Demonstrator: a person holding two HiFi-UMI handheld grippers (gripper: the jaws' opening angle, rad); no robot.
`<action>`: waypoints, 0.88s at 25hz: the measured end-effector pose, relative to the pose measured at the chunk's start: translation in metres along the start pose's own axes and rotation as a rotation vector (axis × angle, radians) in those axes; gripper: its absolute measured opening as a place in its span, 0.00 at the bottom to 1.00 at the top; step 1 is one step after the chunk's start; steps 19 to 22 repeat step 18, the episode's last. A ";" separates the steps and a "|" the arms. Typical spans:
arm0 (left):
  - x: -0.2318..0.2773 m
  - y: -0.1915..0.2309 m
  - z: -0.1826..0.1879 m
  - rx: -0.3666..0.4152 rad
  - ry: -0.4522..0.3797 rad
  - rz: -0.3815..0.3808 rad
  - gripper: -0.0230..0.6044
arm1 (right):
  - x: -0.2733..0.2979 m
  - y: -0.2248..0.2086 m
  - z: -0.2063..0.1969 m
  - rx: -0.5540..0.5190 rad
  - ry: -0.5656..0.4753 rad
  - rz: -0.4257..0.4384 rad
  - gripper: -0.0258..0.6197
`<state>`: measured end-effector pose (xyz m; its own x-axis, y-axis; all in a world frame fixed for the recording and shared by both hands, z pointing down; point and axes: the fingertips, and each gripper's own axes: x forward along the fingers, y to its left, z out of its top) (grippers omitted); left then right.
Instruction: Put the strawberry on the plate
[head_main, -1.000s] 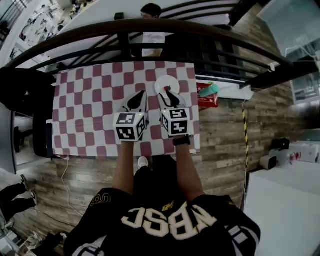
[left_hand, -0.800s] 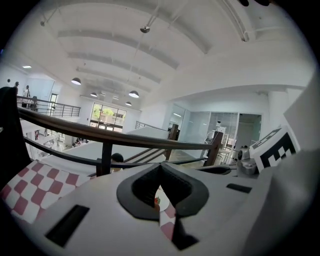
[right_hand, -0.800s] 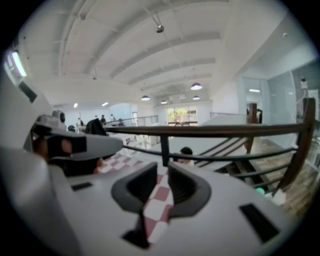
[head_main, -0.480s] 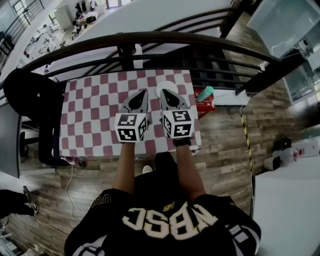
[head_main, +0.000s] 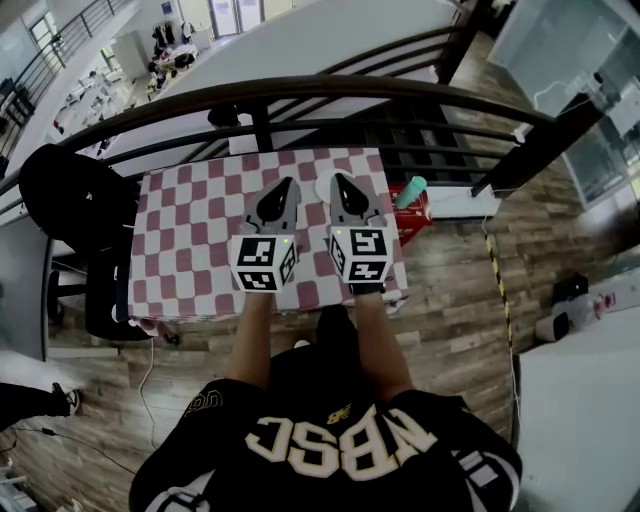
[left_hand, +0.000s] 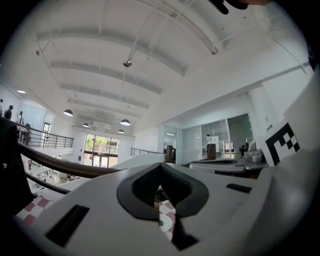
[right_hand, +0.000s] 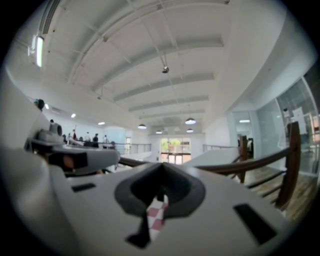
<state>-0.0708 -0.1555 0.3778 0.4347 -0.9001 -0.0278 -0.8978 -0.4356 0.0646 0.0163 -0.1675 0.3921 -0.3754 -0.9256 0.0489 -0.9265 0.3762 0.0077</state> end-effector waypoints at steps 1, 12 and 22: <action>-0.002 0.000 0.003 0.009 -0.007 0.002 0.06 | -0.002 0.000 0.002 0.003 -0.010 -0.006 0.07; -0.002 -0.014 0.015 0.081 -0.042 -0.048 0.06 | -0.012 -0.016 0.011 -0.018 -0.034 -0.075 0.07; 0.004 -0.028 0.011 0.103 -0.014 -0.085 0.06 | -0.017 -0.024 0.014 -0.055 -0.047 -0.104 0.07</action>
